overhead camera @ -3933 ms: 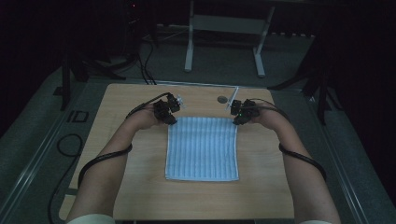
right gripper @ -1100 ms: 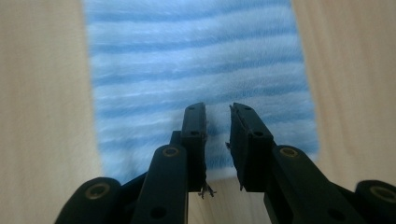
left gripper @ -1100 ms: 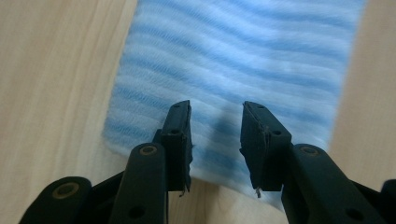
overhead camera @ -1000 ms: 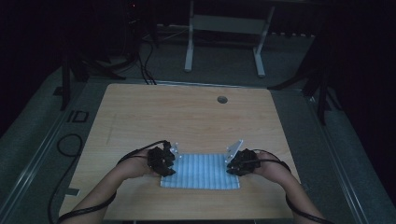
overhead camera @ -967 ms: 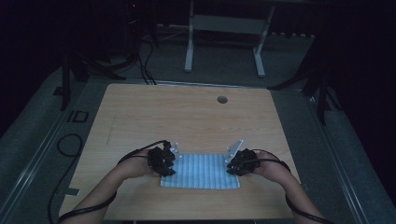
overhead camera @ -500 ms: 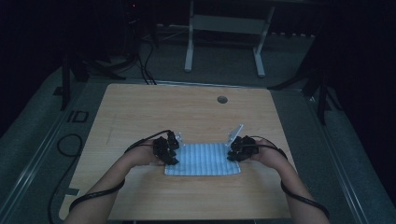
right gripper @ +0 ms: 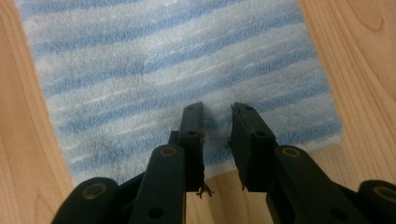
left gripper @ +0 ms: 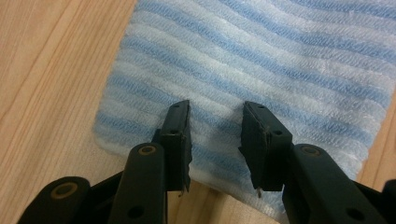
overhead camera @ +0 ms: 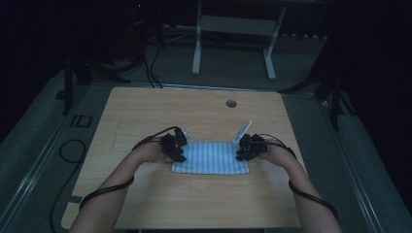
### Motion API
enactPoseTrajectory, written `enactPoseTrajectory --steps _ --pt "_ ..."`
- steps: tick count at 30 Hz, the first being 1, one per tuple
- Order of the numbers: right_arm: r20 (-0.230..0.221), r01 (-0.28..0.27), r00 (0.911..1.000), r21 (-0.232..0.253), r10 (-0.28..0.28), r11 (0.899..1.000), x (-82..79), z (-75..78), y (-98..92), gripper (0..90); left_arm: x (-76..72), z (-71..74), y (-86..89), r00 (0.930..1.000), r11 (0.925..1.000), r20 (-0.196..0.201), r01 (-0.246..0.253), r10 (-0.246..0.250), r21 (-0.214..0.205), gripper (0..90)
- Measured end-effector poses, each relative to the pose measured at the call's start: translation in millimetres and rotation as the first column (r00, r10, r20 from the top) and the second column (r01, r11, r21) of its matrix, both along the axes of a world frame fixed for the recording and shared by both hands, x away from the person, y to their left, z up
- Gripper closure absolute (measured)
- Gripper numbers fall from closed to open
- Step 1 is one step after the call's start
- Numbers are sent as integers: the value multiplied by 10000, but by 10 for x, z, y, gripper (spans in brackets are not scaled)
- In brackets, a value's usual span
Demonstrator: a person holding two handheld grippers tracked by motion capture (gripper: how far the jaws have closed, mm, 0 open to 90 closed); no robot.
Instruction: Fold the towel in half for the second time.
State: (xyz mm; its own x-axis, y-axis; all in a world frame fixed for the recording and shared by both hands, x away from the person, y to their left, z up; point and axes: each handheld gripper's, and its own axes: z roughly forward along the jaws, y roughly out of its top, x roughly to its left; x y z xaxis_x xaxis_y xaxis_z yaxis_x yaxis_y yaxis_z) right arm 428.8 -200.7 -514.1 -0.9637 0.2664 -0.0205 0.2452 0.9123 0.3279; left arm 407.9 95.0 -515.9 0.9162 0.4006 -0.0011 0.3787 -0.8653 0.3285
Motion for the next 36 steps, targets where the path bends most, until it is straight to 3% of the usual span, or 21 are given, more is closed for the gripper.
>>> enactPoseTrajectory --steps 5,6,9,12,13,14,17,19,21,22,25,28,30,33,36 --pt "15 38 10000 149 -38 9999 -21 45 -25 697 -21 52 -1 9998 9997 74 -198 199 -167 530" --pt "41 -29 10000 609 27 9981 -55 111 -32 678 -54 94 -9 9994 9983 79 -341 345 -481 493" --pt "160 -64 9999 1108 47 9938 -93 179 -23 617 -86 135 -27 9983 9950 233 -516 538 -860 427" --pt "416 19 9991 1373 -77 9905 -134 215 19 519 -80 138 -41 9952 9881 235 -918 954 -1233 360" --pt "427 68 9990 1518 -134 9884 -147 214 30 495 -75 135 -35 9958 9845 46 -902 919 -1502 345" --pt "496 60 9987 1771 -150 9842 -160 207 46 462 -79 128 -42 9952 9818 22 -958 975 -1640 253" --pt "593 222 9976 2095 -354 9776 -192 167 70 381 -97 101 -56 9950 9744 40 -970 999 -2029 164" --pt "595 483 9962 2378 -641 9701 -200 129 72 309 -118 88 -55 9926 9693 452 -994 1123 -2247 144" --pt "563 624 9952 2577 -795 9642 -200 106 67 273 -124 85 -53 9898 9663 567 -1146 1309 -2304 94" --pt "604 834 9926 2928 -1055 9525 -201 74 49 220 -126 71 -27 9817 9523 718 -1520 1766 -2648 80" --pt "819 952 9885 3137 -1268 9447 -214 37 21 182 -152 39 39 9709 9396 981 -1820 2183 -2897 79" --pt "1037 1109 9826 3374 -1540 9348 -235 11 -6 181 -182 10 93 9661 9345 1101 -1916 2334 -2999 79" --pt "895 1369 9793 3680 -1816 9197 -260 -23 -67 162 -204 -9 131 9655 9317 1100 -1926 2360 -3078 79" --pt "1097 1530 9710 3967 -2122 9051 -285 -46 -156 155 -278 -55 227 9639 9302 1182 -1917 2385 -3130 79" --pt "1158 1866 9590 4289 -2587 8839 -307 -68 -279 153 -334 -79 317 9622 9275 1203 -1955 2442 -3186 79"
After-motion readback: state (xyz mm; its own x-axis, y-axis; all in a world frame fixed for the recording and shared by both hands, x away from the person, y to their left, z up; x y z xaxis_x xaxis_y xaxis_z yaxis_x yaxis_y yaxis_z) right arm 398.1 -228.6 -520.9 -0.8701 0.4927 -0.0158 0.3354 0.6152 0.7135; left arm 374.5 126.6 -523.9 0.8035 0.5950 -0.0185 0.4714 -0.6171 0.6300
